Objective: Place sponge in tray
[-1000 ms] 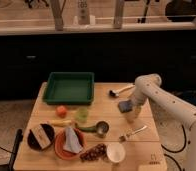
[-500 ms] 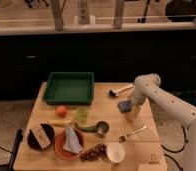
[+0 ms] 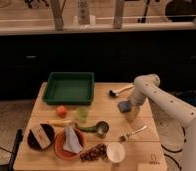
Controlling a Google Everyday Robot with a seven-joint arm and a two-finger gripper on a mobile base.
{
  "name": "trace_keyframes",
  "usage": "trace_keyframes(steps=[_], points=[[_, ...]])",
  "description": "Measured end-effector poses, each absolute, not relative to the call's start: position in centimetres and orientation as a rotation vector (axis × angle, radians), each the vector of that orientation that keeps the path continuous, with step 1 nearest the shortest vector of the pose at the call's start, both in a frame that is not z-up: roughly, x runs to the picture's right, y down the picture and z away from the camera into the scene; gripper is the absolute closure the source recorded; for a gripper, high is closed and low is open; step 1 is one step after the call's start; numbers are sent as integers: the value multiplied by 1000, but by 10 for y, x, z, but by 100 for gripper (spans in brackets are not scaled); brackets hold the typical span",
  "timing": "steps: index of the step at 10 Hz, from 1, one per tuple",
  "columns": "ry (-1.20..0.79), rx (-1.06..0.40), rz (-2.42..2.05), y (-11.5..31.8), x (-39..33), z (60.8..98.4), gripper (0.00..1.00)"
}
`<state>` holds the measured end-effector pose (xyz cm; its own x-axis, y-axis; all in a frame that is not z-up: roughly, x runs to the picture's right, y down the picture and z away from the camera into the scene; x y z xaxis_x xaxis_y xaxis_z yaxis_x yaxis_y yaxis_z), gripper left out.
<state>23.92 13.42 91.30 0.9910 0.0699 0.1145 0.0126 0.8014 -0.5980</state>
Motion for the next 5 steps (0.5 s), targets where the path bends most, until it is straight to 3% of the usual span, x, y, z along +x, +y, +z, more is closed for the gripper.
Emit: trace_keyframes(steps=[1,2,5], points=[[-132,-642,31,135,240,913,24],[-131,-644,32,137,240,913,32],[-126,-644,36,140,244,910,64]])
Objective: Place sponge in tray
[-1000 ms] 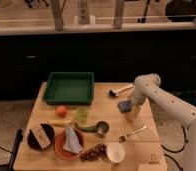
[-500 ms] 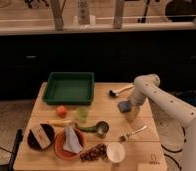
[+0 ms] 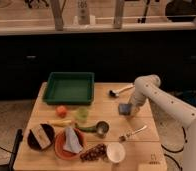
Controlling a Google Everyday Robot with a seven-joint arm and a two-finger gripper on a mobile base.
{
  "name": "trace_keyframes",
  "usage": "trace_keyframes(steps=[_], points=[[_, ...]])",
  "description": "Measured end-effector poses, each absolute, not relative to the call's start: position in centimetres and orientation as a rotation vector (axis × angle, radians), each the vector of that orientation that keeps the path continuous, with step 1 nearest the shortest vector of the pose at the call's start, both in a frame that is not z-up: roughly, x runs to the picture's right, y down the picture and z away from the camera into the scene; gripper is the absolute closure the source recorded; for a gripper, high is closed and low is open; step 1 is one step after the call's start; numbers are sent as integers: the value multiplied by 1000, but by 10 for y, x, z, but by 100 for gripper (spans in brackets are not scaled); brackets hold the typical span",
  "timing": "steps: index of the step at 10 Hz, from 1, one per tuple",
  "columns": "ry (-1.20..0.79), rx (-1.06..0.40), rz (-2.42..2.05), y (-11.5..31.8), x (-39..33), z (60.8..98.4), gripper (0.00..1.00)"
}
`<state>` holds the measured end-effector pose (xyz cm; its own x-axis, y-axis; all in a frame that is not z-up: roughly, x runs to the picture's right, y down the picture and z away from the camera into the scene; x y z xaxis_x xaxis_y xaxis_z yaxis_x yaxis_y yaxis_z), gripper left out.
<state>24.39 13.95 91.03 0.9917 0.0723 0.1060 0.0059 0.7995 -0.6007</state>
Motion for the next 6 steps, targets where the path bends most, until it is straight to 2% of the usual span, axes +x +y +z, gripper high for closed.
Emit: trace_keyframes(steps=[2,3,4,6], points=[[-115,-636,31,140,250,907,80],[-110,-627,31,140,255,902,92],[-106,-618,27,136,256,898,96],[-102,-600,12,119,245,882,97]])
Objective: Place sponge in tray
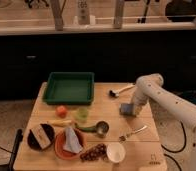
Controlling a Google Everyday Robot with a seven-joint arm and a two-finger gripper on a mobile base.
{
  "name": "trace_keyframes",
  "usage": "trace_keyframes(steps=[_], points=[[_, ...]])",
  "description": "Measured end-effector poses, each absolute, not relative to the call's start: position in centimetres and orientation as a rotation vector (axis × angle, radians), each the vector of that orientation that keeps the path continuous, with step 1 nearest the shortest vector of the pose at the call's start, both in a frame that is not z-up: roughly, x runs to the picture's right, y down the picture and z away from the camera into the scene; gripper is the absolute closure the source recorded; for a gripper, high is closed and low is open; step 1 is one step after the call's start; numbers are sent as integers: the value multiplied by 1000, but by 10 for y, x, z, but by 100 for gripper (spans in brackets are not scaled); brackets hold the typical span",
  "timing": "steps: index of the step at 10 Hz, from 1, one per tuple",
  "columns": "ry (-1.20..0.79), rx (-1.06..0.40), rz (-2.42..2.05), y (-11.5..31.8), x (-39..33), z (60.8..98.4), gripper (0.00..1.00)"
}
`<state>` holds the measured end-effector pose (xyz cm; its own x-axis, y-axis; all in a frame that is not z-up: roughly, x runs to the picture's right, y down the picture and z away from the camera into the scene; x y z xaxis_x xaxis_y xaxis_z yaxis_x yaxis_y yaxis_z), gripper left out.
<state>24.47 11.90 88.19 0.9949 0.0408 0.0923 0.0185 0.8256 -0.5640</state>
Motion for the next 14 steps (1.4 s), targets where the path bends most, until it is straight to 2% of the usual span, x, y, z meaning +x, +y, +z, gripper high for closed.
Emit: trace_keyframes(steps=[2,5,8,10,12,14], points=[[-81,-590,-7,105,242,862,97],[-69,-570,-37,95,234,855,96],[-47,-563,-62,79,225,838,85],[-42,-554,-69,78,224,839,84],[-39,-548,-68,75,217,844,75],[-28,-546,-69,72,217,843,77]])
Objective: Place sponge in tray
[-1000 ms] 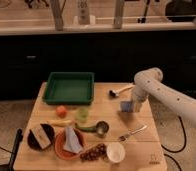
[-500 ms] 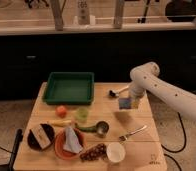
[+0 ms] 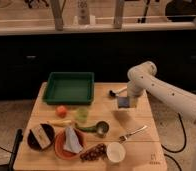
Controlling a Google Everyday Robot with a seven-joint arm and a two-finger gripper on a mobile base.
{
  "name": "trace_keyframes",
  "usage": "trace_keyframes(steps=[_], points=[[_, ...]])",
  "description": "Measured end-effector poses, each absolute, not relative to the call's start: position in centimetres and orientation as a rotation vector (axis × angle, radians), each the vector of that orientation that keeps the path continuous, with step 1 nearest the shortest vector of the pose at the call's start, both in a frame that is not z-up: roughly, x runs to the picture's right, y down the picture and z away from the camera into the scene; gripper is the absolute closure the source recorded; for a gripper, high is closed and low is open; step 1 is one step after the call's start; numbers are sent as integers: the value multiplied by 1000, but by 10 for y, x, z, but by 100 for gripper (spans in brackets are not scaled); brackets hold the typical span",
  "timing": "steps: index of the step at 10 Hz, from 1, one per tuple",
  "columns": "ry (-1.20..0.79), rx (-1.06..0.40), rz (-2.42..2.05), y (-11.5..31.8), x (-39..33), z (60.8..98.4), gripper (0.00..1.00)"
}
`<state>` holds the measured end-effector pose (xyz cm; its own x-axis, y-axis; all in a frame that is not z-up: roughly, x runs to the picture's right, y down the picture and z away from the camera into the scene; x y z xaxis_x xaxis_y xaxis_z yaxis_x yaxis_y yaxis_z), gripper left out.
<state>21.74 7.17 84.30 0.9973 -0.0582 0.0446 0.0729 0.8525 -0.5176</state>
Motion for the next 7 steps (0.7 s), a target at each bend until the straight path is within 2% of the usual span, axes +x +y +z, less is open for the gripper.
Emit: trace_keyframes(steps=[1,5,7], points=[[-24,-543,-71,71,217,843,83],[-17,-535,-77,66,211,848,85],[-11,-533,-78,66,212,850,89]])
